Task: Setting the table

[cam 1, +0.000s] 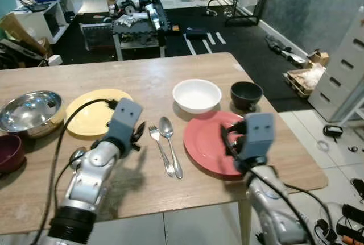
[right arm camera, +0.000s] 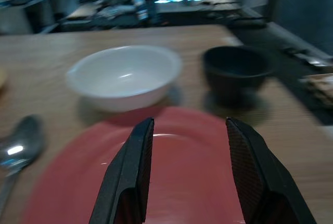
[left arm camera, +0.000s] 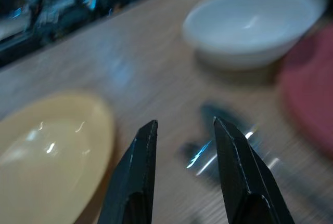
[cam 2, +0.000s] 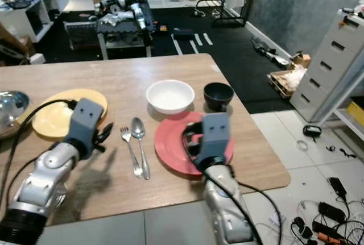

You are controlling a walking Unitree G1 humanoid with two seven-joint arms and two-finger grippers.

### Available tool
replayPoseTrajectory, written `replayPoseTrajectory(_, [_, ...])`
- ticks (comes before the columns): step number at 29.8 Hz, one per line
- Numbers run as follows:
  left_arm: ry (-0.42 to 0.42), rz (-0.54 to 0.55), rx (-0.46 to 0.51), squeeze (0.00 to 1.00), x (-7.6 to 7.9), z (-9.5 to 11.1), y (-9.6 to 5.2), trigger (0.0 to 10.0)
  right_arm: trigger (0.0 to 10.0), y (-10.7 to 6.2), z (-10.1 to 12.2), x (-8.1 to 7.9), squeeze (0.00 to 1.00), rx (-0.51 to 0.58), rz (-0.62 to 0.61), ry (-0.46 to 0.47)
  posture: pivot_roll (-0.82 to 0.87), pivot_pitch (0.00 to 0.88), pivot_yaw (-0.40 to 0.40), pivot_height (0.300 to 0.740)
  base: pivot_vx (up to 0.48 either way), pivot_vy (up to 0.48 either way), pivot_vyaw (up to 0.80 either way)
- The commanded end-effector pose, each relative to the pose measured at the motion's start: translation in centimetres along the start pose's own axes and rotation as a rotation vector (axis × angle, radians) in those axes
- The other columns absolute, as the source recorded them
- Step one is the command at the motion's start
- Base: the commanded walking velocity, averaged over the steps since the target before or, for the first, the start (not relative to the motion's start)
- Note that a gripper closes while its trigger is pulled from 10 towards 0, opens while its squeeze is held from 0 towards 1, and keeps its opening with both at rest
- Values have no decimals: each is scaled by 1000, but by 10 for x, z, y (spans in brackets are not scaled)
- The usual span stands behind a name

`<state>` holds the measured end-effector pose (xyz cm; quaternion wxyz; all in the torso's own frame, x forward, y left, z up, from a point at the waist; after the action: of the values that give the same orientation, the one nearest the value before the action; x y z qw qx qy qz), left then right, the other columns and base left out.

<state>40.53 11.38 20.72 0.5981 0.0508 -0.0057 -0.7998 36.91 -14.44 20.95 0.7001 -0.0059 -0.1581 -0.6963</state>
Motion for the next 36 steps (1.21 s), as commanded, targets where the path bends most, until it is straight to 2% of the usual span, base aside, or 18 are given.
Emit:
replayPoseTrajectory(1, [-3, 12, 5, 0, -2, -3, -4, 10000, 10000, -3, 3, 3, 0, 17, -19, -7, 78, 102, 117, 740, 0, 0, 0])
replayPoseTrajectory(6, [-190, -88, 17, 0, 17, -4, -17, 10000, 10000, -3, 3, 27, 0, 18, -109, -143, 83, 99, 115, 740, 0, 0, 0])
replayPoseTrajectory(9, [-232, -147, 20, 0, 22, -2, -19, 10000, 10000, -2, 3, 37, 0, 18, -152, -183, 83, 98, 116, 740, 0, 0, 0])
replayPoseTrajectory(10, [-203, -209, 21, 0, 26, 0, -20, 10000, 10000, -2, 3, 49, 0, 13, -195, -205, 83, 98, 116, 740, 0, 0, 0])
replayPoseTrajectory(11, [-203, -209, 21, 0, 26, 0, -20, 10000, 10000, -2, 3, 49, 0, 13, -195, -205, 83, 98, 116, 740, 0, 0, 0])
replayPoseTrajectory(12, [-49, -267, 27, 0, 30, 1, -22, 10000, 10000, -3, -1, 61, 0, -7, -236, -169, 83, 94, 123, 740, 0, 0, 0])
replayPoseTrajectory(18, [17, -355, 24, 0, 32, 10, -22, 10000, 10000, -10, -18, 84, 0, -68, -310, -97, 87, 96, 136, 740, 0, 0, 0])
replayPoseTrajectory(20, [253, -444, -1, 0, 38, 1, -26, 10000, 10000, -15, -32, 92, 0, -124, -354, 9, 94, 96, 138, 740, 0, 0, 0])
replayPoseTrajectory(21, [253, -444, -1, 0, 38, 1, -26, 10000, 10000, -15, -32, 92, 0, -124, -354, 9, 94, 96, 138, 740, 0, 0, 0])
replayPoseTrajectory(22, [344, -474, -14, 0, 40, -4, -27, 10000, 10000, -16, -37, 95, 0, -141, -367, 42, 96, 96, 139, 740, 0, 0, 0])
replayPoseTrajectory(23, [519, -532, -38, 0, 40, -16, -32, 10000, 10000, -18, -45, 99, 0, -168, -389, 94, 99, 95, 139, 740, 0, 0, 0])
replayPoseTrajectory(24, [519, -532, -38, 0, 40, -16, -32, 10000, 10000, -18, -45, 99, 0, -168, -389, 94, 99, 95, 139, 740, 0, 0, 0])
replayPoseTrajectory(25, [674, -594, -75, 0, 37, -32, -37, 10000, 10000, -20, -53, 105, 0, -195, -412, 140, 109, 95, 137, 740, 0, 0, 0])
replayPoseTrajectory(27, [727, -627, -100, 0, 34, -40, -39, 10000, 10000, -20, -57, 107, 0, -207, -419, 165, 110, 97, 138, 740, 0, 0, 0])
replayPoseTrajectory(28, [818, -697, -144, 0, 31, -54, -42, 10000, 10000, -19, -59, 110, 0, -213, -425, 197, 111, 99, 139, 740, 0, 0, 0])
replayPoseTrajectory(31, [873, -737, -164, 0, 31, -62, -41, 10000, 10000, -17, -58, 111, 0, -206, -425, 210, 111, 93, 141, 740, 0, 0, 0])
replayPoseTrajectory(33, [1001, -739, -112, 0, 39, -61, -25, 10000, 10000, -14, -54, 108, 0, -190, -419, 233, 106, 95, 136, 740, 0, 0, 0])
replayPoseTrajectory(36, [1110, -764, -48, 0, 54, -56, -12, 10000, 10000, -12, -50, 100, 0, -175, -394, 254, 98, 94, 137, 740, 0, 0, 0])
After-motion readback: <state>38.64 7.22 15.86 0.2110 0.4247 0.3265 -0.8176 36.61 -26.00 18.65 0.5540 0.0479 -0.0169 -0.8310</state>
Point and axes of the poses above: a point about 5 cm out from each wrist's last joint towards the gripper, its own y axis pointing out of the wrist towards the gripper, its own z axis along the axis of the wrist's last joint, x = y × z, the point moved 6 cm from there along y, pointing out of the wrist towards the gripper, and after that the axes turned 12 degrees about -y, right-handed, at the moved point
